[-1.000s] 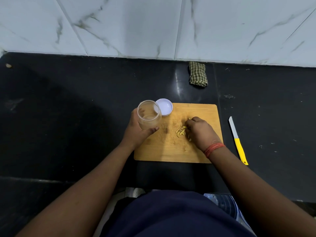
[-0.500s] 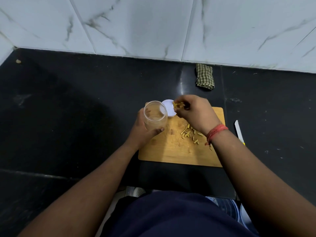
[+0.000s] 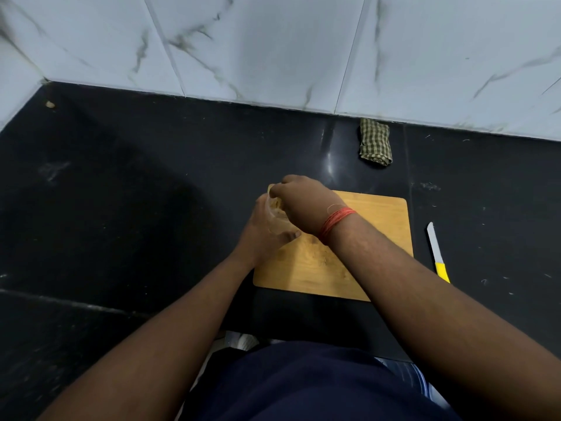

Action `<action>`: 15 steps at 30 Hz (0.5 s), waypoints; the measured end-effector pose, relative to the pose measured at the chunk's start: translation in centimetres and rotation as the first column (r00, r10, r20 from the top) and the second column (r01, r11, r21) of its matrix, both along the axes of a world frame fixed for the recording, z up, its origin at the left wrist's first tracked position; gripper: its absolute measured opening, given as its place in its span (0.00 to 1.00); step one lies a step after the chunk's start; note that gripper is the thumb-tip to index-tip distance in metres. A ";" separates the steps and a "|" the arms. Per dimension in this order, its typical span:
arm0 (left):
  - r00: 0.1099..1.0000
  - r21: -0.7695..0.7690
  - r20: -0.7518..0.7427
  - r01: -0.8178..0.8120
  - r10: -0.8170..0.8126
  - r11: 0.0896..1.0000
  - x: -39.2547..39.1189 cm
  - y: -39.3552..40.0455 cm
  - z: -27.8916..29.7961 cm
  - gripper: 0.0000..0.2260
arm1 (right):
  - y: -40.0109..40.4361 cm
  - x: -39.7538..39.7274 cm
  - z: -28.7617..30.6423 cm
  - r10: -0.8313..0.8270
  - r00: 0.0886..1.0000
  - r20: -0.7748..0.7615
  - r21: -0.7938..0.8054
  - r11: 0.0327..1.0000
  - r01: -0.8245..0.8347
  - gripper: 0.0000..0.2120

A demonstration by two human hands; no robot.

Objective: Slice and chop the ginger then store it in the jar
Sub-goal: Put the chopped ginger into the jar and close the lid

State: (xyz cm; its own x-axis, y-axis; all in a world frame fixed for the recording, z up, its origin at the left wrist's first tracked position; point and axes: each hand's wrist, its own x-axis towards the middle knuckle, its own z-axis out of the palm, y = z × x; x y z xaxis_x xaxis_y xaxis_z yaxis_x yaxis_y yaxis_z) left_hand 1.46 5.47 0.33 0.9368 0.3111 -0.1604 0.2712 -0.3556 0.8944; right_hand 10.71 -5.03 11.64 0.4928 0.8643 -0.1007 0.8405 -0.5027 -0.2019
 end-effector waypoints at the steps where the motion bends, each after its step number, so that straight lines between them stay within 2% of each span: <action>1: 1.000 -0.002 -0.003 -0.004 0.004 1.000 0.0 0.0 -0.1 0.46 | 0.0 0.0 -0.1 0.007 1.000 0.001 0.002 1.000 -0.007 0.18; 4: 1.000 0.001 0.006 -0.013 0.013 1.000 -0.1 0.0 0.2 0.43 | -0.6 0.1 -0.1 -0.017 0.999 -0.036 0.081 0.997 0.020 0.18; 6: 0.999 -0.010 0.032 -0.016 0.016 1.000 -0.2 0.0 0.1 0.42 | -1.8 0.3 0.0 -0.115 0.987 -0.111 0.199 0.971 0.136 0.14; 9: 0.998 -0.017 0.061 -0.031 0.032 0.999 -0.4 0.0 0.0 0.43 | -5.0 0.9 -0.8 -0.288 0.935 -0.205 0.342 0.874 0.344 0.09; 11: 0.996 0.005 0.087 -0.034 0.033 0.999 -0.5 -0.1 0.1 0.45 | -7.8 1.3 -2.3 -0.379 0.904 -0.196 0.298 0.856 0.423 0.09; 15: 0.983 0.097 0.176 -0.064 0.046 0.993 -0.6 -0.8 0.6 0.46 | -12.1 1.1 -5.8 -0.495 0.848 -0.190 0.003 0.863 0.505 0.13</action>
State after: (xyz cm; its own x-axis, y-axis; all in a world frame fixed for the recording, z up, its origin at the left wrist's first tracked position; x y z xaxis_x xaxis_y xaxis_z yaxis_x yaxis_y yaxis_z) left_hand 0.90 4.70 0.90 0.9285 0.3694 0.0380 0.1370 -0.4358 0.8895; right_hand 11.85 -17.12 5.85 0.8376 0.5123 -0.1895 0.4264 -0.8301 -0.3593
